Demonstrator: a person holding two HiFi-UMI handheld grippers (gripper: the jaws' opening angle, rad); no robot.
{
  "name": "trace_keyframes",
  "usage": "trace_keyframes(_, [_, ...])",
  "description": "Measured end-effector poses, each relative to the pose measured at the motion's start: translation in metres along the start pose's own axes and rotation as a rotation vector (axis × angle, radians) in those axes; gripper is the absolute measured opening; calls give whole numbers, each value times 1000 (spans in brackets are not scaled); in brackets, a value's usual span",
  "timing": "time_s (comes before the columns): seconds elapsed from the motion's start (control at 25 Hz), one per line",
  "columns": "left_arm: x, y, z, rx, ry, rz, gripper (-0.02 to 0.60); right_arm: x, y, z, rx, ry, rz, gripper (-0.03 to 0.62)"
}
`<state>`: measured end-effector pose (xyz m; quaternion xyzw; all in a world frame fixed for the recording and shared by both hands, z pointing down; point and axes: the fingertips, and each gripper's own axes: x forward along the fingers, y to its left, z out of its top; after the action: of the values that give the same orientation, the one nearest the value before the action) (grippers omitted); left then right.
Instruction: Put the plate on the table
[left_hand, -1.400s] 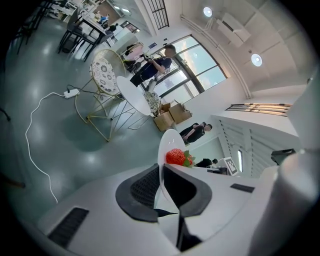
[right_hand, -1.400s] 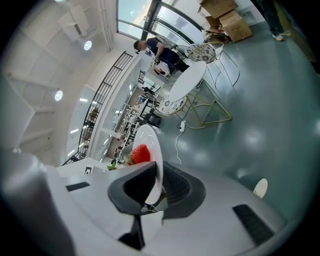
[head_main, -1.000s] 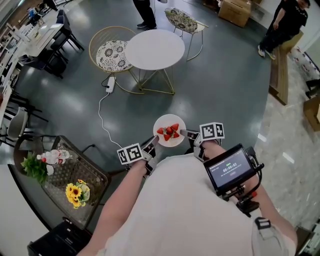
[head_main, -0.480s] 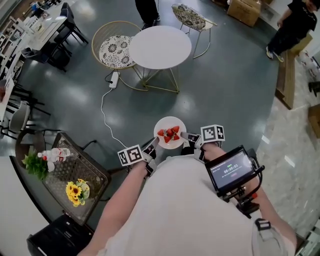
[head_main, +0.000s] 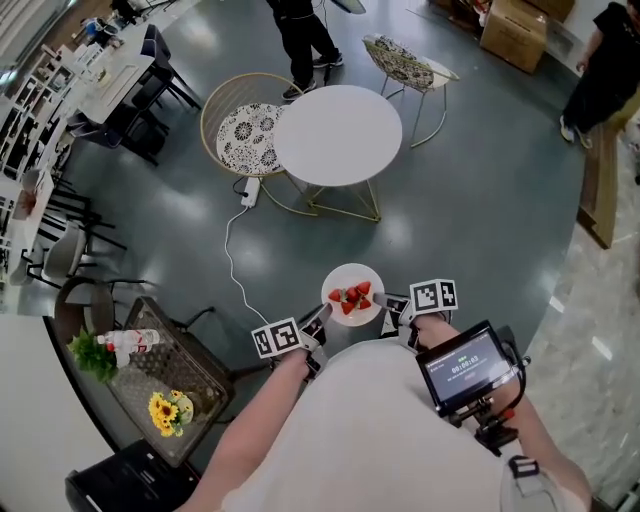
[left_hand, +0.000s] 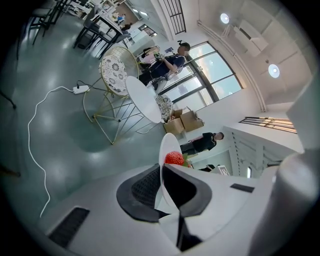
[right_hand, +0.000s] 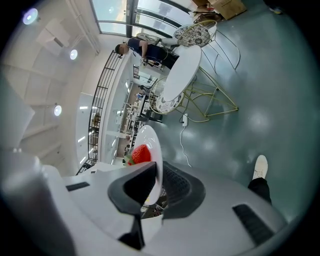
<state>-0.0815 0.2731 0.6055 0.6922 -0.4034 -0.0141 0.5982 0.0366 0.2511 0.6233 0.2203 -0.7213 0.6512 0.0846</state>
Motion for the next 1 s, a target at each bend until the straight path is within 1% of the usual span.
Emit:
trace_keyframes(0.08, [13, -5, 8, 8, -1, 6, 15, -3, -4, 15, -2, -4, 8, 28])
trace_keyframes(0.28, [26, -10, 17, 34, -12, 8, 15, -7, -8, 31, -21, -15, 18, 28])
trace_keyframes(0.52, [33, -6, 25, 56, -17, -4, 15, -5, -11, 41, -57, -36, 14, 28])
trace_keyframes(0.6, [43, -9, 35, 57, -24, -2, 15, -7, -13, 57, -68, -39, 13, 28])
trace_keyframes(0.76, [87, -35, 62, 44, -27, 13, 15, -24, -19, 110, -61, -17, 22, 28])
trace_keyframes(0.84, [97, -36, 66, 37, -18, 23, 15, -24, -25, 118, -44, -11, 19, 28])
trace_keyframes(1.0, [108, -25, 78, 26, 2, 36, 15, -13, -33, 127, -13, -8, 13, 28])
